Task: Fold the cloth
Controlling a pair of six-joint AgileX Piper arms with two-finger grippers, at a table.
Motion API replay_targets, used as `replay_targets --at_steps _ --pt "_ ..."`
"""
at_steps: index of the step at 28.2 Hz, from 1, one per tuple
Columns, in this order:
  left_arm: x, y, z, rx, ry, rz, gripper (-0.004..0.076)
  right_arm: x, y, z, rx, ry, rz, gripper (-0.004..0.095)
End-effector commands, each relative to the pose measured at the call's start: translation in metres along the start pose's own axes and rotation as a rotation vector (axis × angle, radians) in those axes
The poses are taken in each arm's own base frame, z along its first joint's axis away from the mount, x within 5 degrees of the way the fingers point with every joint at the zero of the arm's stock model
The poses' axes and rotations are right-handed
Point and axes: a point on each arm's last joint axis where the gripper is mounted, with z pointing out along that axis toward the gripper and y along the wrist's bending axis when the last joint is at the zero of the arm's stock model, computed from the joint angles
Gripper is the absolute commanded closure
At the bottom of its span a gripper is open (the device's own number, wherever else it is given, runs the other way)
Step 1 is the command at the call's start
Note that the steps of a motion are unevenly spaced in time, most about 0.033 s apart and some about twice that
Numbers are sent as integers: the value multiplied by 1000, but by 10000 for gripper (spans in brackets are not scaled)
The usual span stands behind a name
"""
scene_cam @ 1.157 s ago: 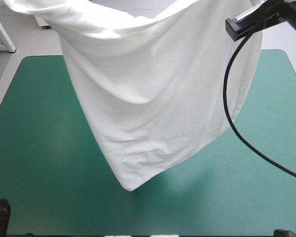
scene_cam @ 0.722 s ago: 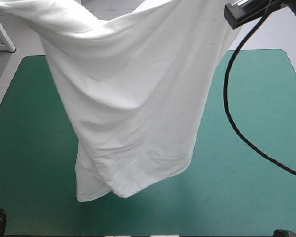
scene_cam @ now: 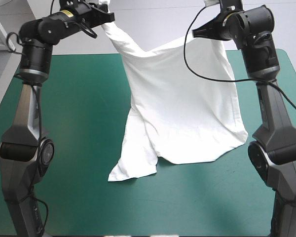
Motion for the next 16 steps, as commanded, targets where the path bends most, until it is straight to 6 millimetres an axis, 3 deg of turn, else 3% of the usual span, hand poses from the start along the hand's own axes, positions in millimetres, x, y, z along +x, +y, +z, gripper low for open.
replay_targets --at_steps 1,3,8,12,16 --pt "5 7 20 -13 -75 -31 733 5 -23 28 -14 12 53 927" --pt "33 20 51 -20 -6 -57 733 20 -33 67 -3 76 72 927" --pt "78 38 92 -34 88 -90 733 49 -49 126 -16 176 122 927" --pt "109 48 114 -41 155 -110 733 73 -57 162 -15 254 145 927" --pt "133 56 130 -47 208 -117 733 90 -57 185 -33 300 135 927"
